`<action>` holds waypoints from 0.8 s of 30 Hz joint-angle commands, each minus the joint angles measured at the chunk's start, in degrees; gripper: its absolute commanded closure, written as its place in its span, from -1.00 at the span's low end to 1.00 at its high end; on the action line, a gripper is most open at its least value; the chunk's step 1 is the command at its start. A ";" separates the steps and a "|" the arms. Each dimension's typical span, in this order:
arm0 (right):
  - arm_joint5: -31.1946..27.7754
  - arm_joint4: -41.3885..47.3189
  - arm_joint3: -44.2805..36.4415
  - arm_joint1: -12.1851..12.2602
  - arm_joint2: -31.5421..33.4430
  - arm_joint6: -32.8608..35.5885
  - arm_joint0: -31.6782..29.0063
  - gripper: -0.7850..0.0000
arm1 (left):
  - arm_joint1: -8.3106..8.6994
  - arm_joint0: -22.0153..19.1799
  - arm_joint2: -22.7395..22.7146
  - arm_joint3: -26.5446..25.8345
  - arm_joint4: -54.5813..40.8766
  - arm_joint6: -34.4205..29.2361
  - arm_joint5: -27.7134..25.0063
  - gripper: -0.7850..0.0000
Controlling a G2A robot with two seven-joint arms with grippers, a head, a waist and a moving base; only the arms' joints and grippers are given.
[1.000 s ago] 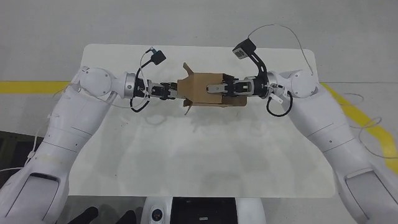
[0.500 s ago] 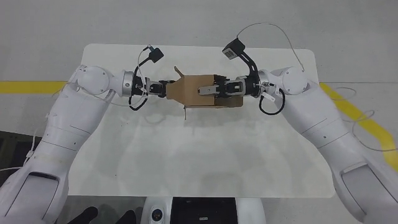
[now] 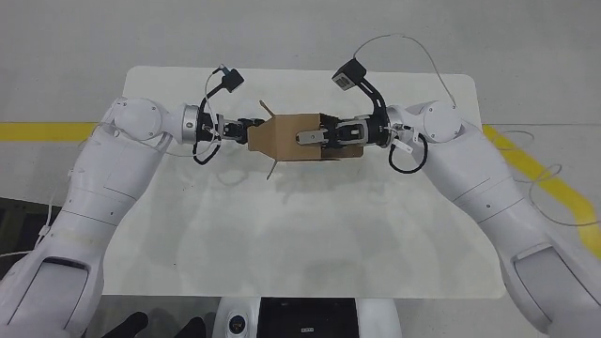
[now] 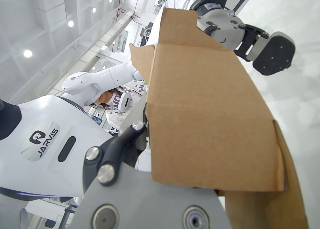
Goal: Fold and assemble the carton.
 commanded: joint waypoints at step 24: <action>-8.14 -0.55 6.33 0.38 3.69 -8.16 -1.40 1.00 | 0.44 2.26 -0.07 -0.78 2.32 -1.53 -1.35 -1.00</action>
